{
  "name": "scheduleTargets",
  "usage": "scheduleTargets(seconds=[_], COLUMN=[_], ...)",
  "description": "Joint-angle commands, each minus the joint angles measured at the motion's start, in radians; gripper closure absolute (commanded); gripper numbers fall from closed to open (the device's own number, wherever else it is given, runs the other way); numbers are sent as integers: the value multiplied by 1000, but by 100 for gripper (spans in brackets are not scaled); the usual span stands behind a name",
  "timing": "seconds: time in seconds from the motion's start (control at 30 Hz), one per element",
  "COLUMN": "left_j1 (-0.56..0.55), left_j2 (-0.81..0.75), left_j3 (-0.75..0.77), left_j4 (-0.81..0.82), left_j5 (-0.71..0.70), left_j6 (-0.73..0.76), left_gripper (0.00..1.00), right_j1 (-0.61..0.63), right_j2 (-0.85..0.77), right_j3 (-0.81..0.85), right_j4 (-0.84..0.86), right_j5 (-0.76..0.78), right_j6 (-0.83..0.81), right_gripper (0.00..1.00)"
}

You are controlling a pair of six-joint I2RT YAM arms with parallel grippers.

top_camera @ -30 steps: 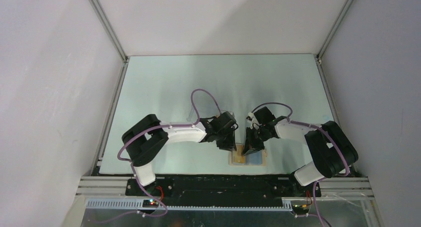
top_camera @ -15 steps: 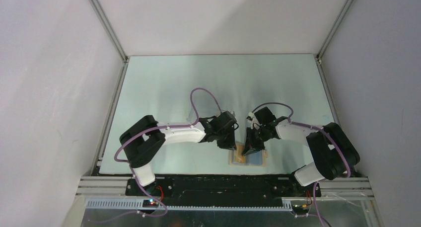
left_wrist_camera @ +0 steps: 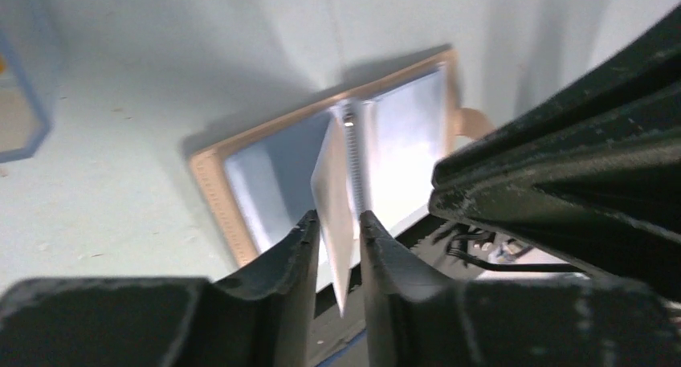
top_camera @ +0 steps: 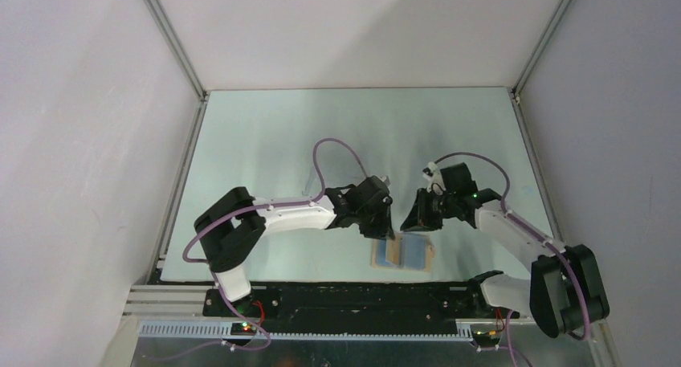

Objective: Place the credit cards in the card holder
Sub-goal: Insert the credit card into the card holder.

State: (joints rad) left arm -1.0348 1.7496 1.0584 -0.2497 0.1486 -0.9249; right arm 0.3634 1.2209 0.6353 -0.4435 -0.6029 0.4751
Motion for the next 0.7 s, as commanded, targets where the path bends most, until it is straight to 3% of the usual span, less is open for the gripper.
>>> scheduleTargets(seconds=[0.0,0.23,0.67], left_j1=[-20,-40,-85], left_j2=[-19,71,246], left_j3=[76,157,242], left_j4=[26,29,151], left_j5=[35,123,251], left_j6=[-3,-5,-53], left_gripper=[64,51,48], right_j1=[-76,-151,-240], right_j2=[-67,-89,-151], right_j3=[22,23,23], right_j4=[-69,-113,-162], right_j5=[-11,-12,35], right_j6=[-35,-69,-72], right_gripper=[82,78,73])
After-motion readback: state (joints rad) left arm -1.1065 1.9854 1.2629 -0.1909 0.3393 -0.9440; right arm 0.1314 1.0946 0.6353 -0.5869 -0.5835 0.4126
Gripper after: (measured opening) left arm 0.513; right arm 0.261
